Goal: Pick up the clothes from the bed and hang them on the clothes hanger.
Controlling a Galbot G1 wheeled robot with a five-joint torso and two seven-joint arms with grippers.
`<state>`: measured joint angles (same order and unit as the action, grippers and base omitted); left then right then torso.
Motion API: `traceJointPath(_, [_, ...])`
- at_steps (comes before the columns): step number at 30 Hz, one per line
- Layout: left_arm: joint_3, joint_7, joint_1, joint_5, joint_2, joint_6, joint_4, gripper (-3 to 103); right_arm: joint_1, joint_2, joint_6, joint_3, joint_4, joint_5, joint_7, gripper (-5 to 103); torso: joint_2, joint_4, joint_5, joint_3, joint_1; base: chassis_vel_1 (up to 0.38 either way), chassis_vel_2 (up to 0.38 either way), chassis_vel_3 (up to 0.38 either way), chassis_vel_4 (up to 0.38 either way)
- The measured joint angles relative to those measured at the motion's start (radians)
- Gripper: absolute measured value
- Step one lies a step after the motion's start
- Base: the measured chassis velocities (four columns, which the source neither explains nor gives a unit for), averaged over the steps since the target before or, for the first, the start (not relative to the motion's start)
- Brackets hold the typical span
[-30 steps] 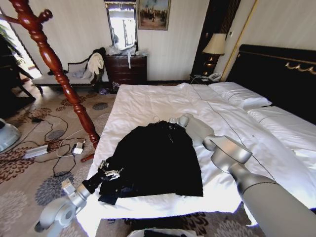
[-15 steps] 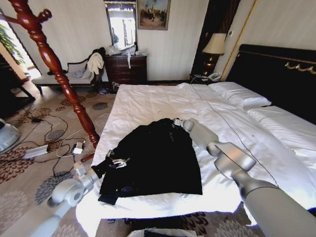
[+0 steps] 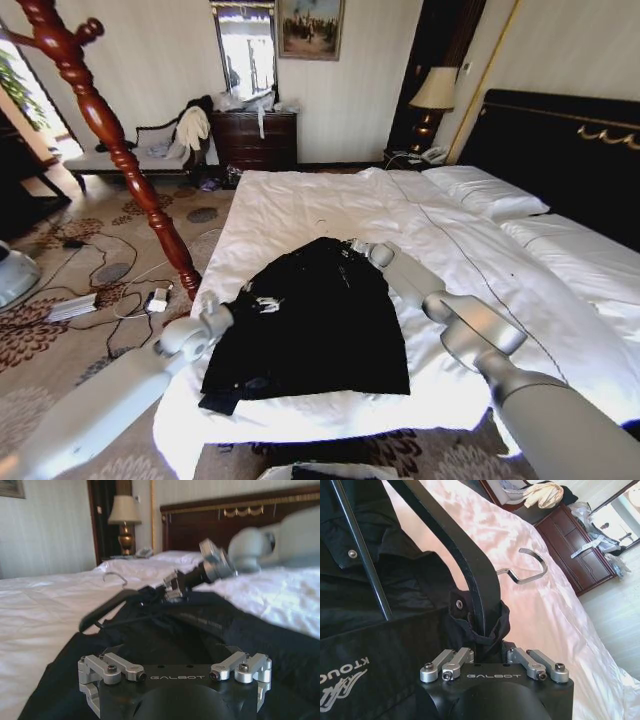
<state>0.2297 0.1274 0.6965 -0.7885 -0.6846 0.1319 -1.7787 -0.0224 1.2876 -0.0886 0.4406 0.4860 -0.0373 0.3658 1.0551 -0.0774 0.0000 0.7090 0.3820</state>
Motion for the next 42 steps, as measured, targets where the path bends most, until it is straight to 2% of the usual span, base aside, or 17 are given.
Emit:
traceJointPath(2, [0.066,-0.016,-0.047,0.055,-0.029,0.009,0.045,100,0.000,0.005,0.000,-0.001,-0.011,0.001,0.000,22,0.000,0.0001,0.0000,0.000,0.000,0.000,0.000,0.000,0.000])
traceJointPath(4, [0.092,-0.025,-0.069,0.085,-0.048,0.012,0.067,100,0.000,0.007,0.000,-0.001,-0.017,0.001,0.001,22,0.000,0.0000,0.0001,0.000,0.000,0.000,0.000,0.000,0.000])
traceJointPath(8, [0.189,-0.074,-0.172,0.265,-0.158,0.018,0.162,100,0.001,0.012,-0.001,-0.006,-0.024,0.001,0.002,22,0.000,-0.0005,0.0001,0.000,0.000,0.000,0.000,0.000,0.000])
traceJointPath(9, [0.189,-0.074,-0.172,0.265,-0.158,0.018,0.162,100,0.001,0.012,-0.001,-0.006,-0.024,0.001,0.002,22,0.000,-0.0005,0.0001,0.000,0.000,0.000,0.000,0.000,0.000])
traceJointPath(13, [0.257,-0.153,-0.257,0.421,-0.277,0.061,0.241,100,0.001,0.008,0.004,-0.011,-0.013,0.011,0.004,22,0.000,-0.0012,0.0003,0.000,0.000,0.000,0.000,0.000,0.000])
traceJointPath(14, [0.257,-0.153,-0.257,0.421,-0.277,0.061,0.241,100,0.001,0.008,0.004,-0.011,-0.013,0.011,0.004,22,0.000,-0.0012,0.0003,0.000,0.000,0.000,0.000,0.000,0.000])
traceJointPath(18, [0.271,-0.204,-0.286,0.547,-0.331,0.104,0.338,100,0.000,-0.005,0.012,-0.011,-0.004,0.033,0.006,22,0.000,0.0001,0.0002,0.000,0.000,0.000,0.000,0.000,0.000])
traceJointPath(24, [0.271,-0.214,-0.309,0.580,-0.384,0.118,0.452,100,-0.001,-0.014,0.018,-0.010,0.000,0.054,0.009,22,0.000,-0.0008,0.0001,0.000,0.000,0.000,0.000,0.000,0.000])
traceJointPath(28, [0.274,-0.214,-0.332,0.585,-0.427,0.118,0.534,100,-0.002,-0.016,0.025,-0.009,0.002,0.067,0.012,22,0.000,-0.0004,0.0001,0.000,0.000,0.000,0.000,0.000,0.000])
traceJointPath(29, [0.280,-0.214,-0.345,0.588,-0.448,0.118,0.568,102,-0.002,-0.016,0.027,-0.009,0.003,0.071,0.013,22,0.000,-0.0003,0.0000,0.000,0.000,0.000,0.000,0.000,0.000])
traceJointPath(37, [0.282,-0.202,-0.407,0.668,-0.581,0.098,0.764,98,0.000,-0.028,0.042,0.004,0.030,0.083,0.016,22,0.000,-0.0008,0.0001,0.000,0.000,0.000,0.000,0.000,0.000])
traceJointPath(42, [0.283,-0.191,-0.419,0.690,-0.603,0.095,0.816,96,0.000,-0.031,0.047,0.004,0.038,0.090,0.016,22,0.000,-0.0005,0.0000,0.000,0.000,0.000,0.000,0.000,0.000])
